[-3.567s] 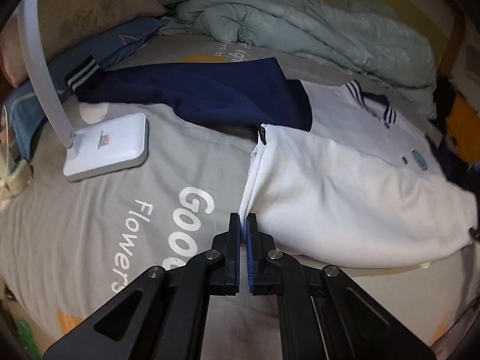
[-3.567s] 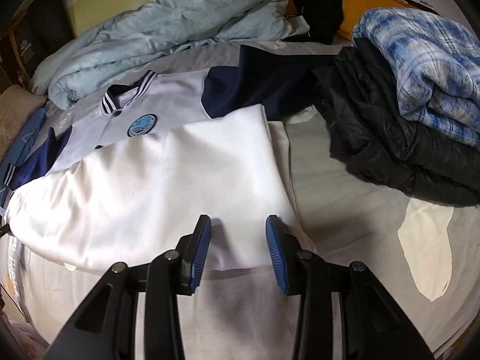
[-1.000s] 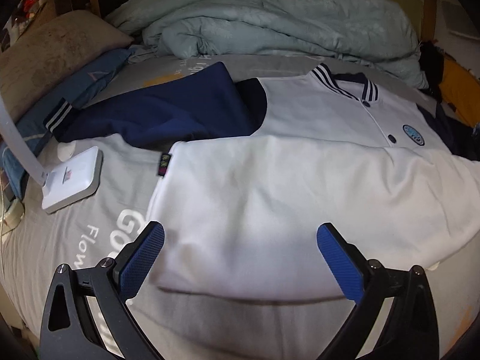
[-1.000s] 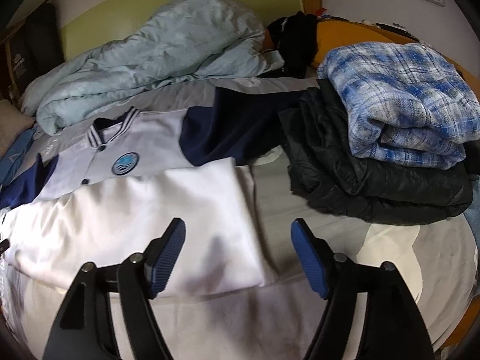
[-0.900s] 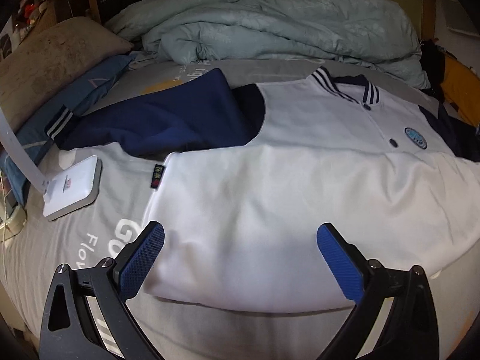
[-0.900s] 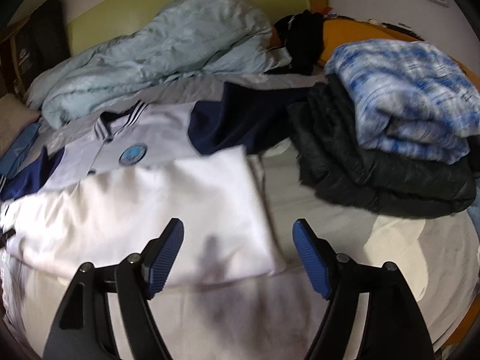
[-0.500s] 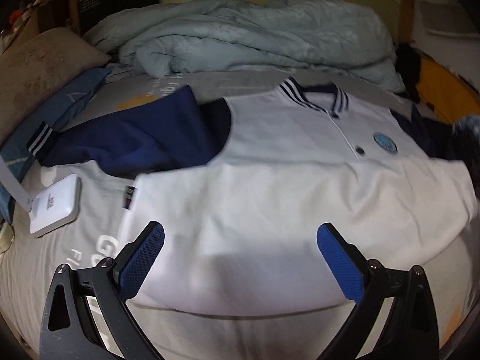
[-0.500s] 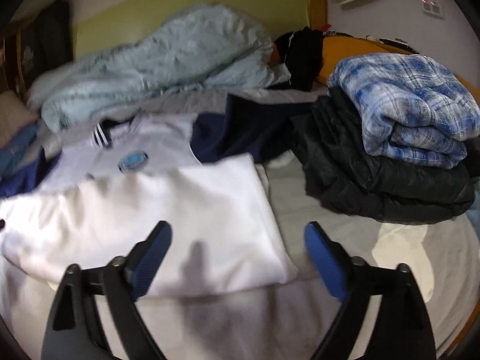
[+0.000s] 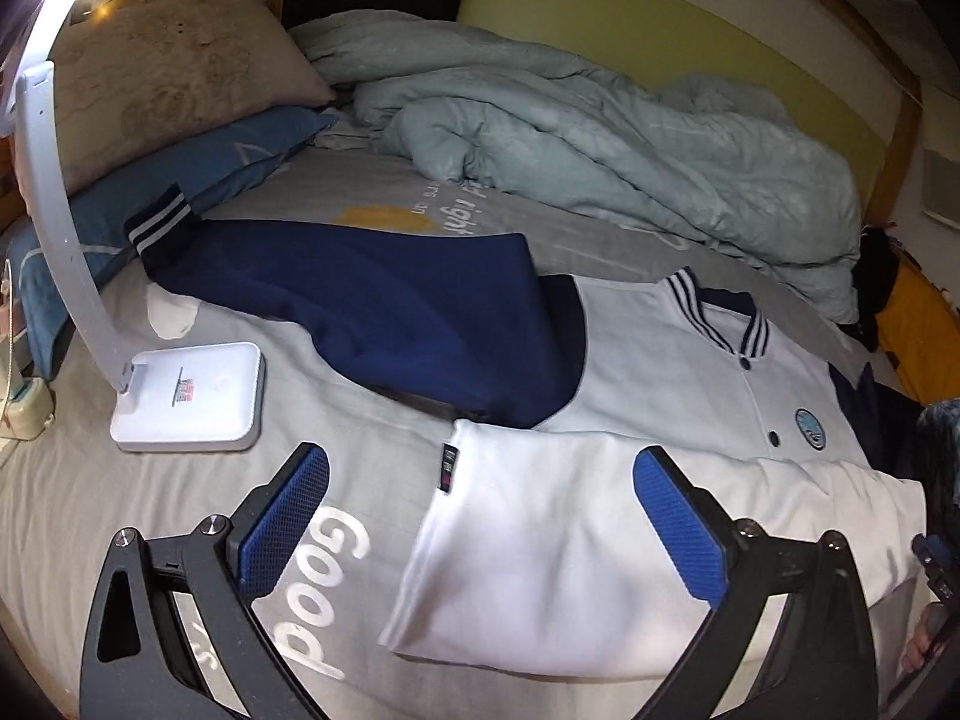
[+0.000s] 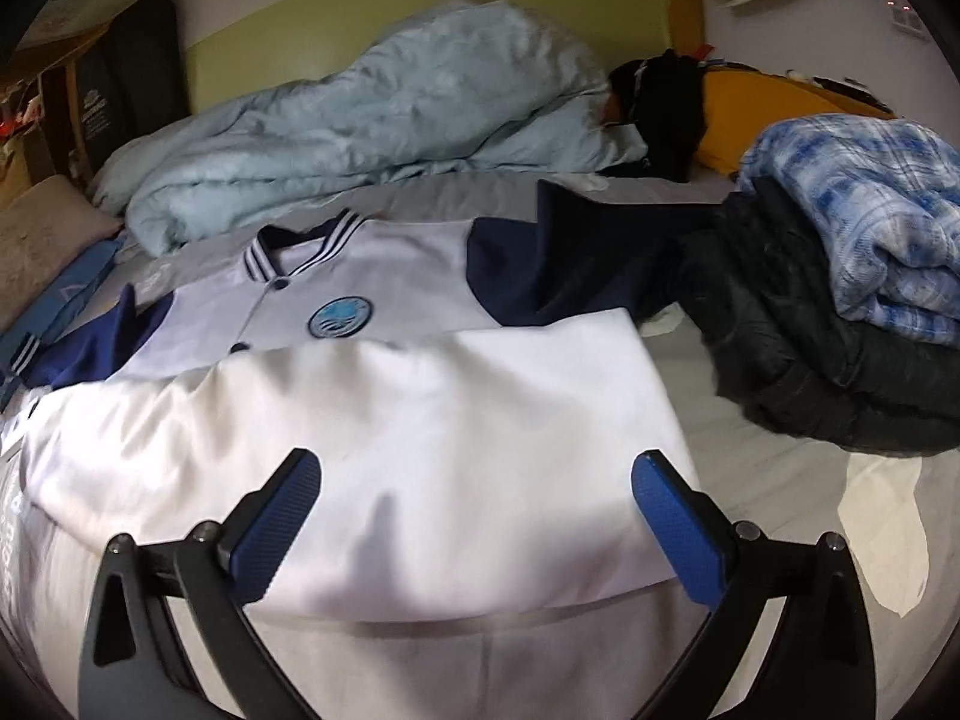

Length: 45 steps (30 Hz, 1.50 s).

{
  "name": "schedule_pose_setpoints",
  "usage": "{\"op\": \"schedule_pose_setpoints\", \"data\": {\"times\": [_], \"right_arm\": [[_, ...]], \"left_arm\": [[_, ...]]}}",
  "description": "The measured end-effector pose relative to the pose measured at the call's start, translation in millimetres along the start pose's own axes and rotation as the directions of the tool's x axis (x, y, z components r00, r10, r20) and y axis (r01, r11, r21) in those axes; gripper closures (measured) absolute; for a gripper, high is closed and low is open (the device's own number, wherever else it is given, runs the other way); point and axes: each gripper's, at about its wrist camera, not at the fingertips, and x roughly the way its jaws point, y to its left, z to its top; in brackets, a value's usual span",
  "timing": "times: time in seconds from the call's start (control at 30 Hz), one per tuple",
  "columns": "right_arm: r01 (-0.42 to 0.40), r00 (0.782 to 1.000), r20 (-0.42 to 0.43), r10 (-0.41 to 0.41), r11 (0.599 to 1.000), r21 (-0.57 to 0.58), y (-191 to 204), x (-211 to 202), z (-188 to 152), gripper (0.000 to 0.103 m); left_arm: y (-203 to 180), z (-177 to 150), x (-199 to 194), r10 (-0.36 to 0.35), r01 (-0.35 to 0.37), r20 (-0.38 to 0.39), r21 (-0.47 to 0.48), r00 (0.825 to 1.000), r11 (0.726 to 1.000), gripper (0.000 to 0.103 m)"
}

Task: Fold large clothes
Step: 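Move the left tool to the navy sleeve, then grasp the navy sleeve with the left tool and lay it across the white body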

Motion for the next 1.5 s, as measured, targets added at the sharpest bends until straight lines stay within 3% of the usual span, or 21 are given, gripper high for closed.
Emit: {"op": "schedule_pose_setpoints", "data": {"times": [0.03, 0.1, 0.2, 0.37, 0.5, 0.7, 0.8, 0.87, 1.0, 1.03, 1.1, 1.2, 1.27, 1.37, 1.5], "right_arm": [[0.016, 1.0, 0.016, -0.016, 1.0, -0.015, 1, -3, 0, 0.0], [0.052, 0.998, 0.049, -0.05, 0.998, -0.035, 2, -11, 2, 0.0], [0.034, 0.997, 0.072, -0.031, 0.998, -0.046, -4, -21, 1, 0.0], [0.062, 0.997, 0.055, -0.059, 0.997, -0.053, -14, -18, 1, 0.0], [-0.01, 1.0, -0.001, 0.01, 0.999, 0.038, -23, -10, 3, 0.0], [-0.005, 0.998, -0.057, 0.005, 1.0, -0.004, -8, 9, -1, 0.0], [-0.018, 0.996, -0.085, 0.017, 1.0, -0.011, -3, 16, -3, 0.0], [-0.033, 0.995, -0.094, 0.031, 0.999, -0.014, -1, 17, -5, 0.0], [-0.028, 0.995, -0.099, 0.023, 0.998, -0.048, 5, 21, -6, 0.0], [-0.03, 0.995, -0.102, 0.025, 0.998, -0.052, 6, 22, -7, 0.0], [-0.018, 0.995, -0.103, 0.012, 0.998, -0.057, 7, 25, -7, 0.0], [0.004, 0.995, -0.102, -0.01, 0.999, -0.054, 4, 26, -7, 0.0], [0.003, 0.995, -0.097, -0.007, 0.999, -0.038, 1, 23, -6, 0.0], [-0.01, 0.996, -0.084, 0.008, 1.0, -0.021, 1, 19, -3, 0.0], [-0.005, 0.998, -0.064, 0.001, 0.999, -0.05, 6, 11, -4, 0.0]], "left_arm": [[-1, 3, 6, -0.027, 0.028, -0.027, 0.015, 0.999, 1.0, 0.024], [-2, 11, 16, -0.083, 0.087, -0.077, 0.052, 0.994, 0.995, 0.032], [7, 27, 29, -0.007, 0.009, -0.039, 0.043, 0.999, 0.999, 0.033], [46, 50, 57, -0.015, 0.01, -0.059, -0.082, 0.998, 0.997, 0.033], [71, 60, 81, 0.112, -0.114, -0.026, -0.055, 0.993, 0.992, 0.042], [106, 69, 120, 0.13, -0.14, -0.107, -0.091, 0.986, 0.986, 0.045], [130, 65, 149, 0.034, -0.076, -0.222, -0.186, 0.975, 0.98, 0.046], [142, 60, 159, -0.001, -0.054, -0.231, -0.232, 0.973, 0.971, 0.054], [137, 67, 161, 0.006, -0.044, -0.204, -0.182, 0.979, 0.982, 0.057], [136, 68, 163, 0.021, -0.056, -0.2, -0.172, 0.98, 0.983, 0.075], [134, 69, 166, 0.042, -0.072, -0.191, -0.153, 0.981, 0.986, 0.098], [120, 73, 151, 0.092, -0.105, -0.118, -0.114, 0.989, 0.988, 0.099], [92, 81, 125, 0.126, -0.126, -0.013, -0.049, 0.992, 0.991, 0.099], [45, 87, 83, 0.045, -0.048, 0.115, 0.021, 0.992, 0.999, 0.099], [-24, 79, 43, -0.121, 0.099, 0.155, 0.142, 0.98, 0.985, 0.099]]}}
